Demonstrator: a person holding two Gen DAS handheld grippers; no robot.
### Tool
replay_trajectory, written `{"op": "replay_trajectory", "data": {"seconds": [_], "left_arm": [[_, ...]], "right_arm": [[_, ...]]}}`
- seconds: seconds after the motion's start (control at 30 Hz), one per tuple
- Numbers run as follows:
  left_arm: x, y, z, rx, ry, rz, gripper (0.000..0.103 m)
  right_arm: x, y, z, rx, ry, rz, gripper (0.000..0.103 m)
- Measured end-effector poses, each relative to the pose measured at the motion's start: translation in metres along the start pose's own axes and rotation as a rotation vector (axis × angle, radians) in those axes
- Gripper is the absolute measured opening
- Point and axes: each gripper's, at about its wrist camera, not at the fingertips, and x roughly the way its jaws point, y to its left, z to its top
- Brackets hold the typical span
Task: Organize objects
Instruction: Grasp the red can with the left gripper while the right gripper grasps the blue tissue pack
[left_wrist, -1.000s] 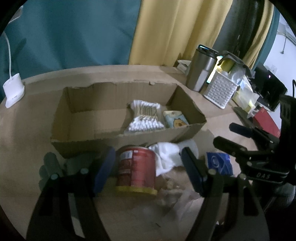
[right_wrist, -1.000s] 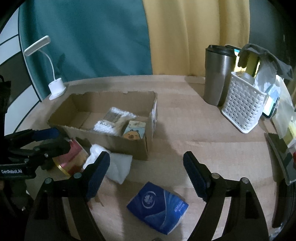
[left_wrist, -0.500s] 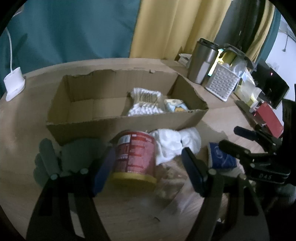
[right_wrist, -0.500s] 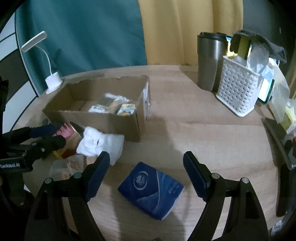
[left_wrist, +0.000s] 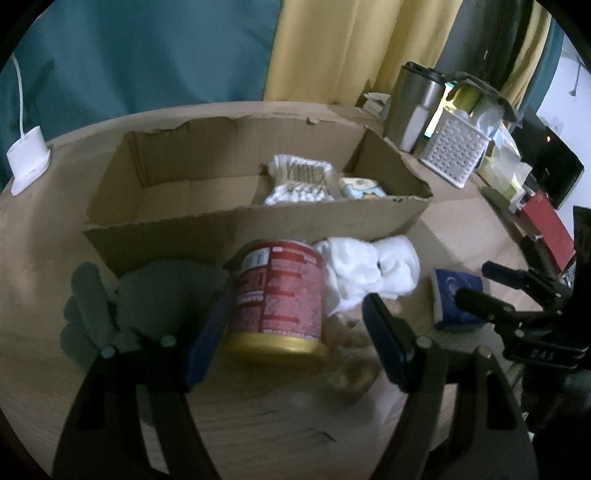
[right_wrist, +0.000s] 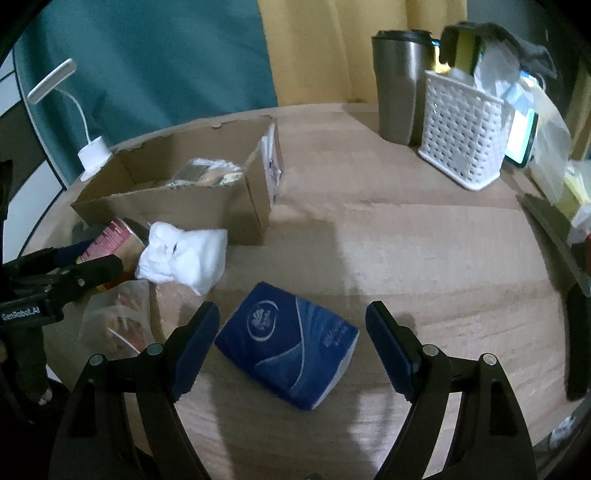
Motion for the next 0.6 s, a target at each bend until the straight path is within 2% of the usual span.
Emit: {"op": "replay_trajectory", "data": {"seconds": [0.6], "left_arm": [[0.0031,-0.0017,-0.0007,0.077,-0.01,-0.026,0.075]], "right_arm": [[0.0063,0.0024,-0.0077,0.106,0.049,-0.034,0.084]]}}
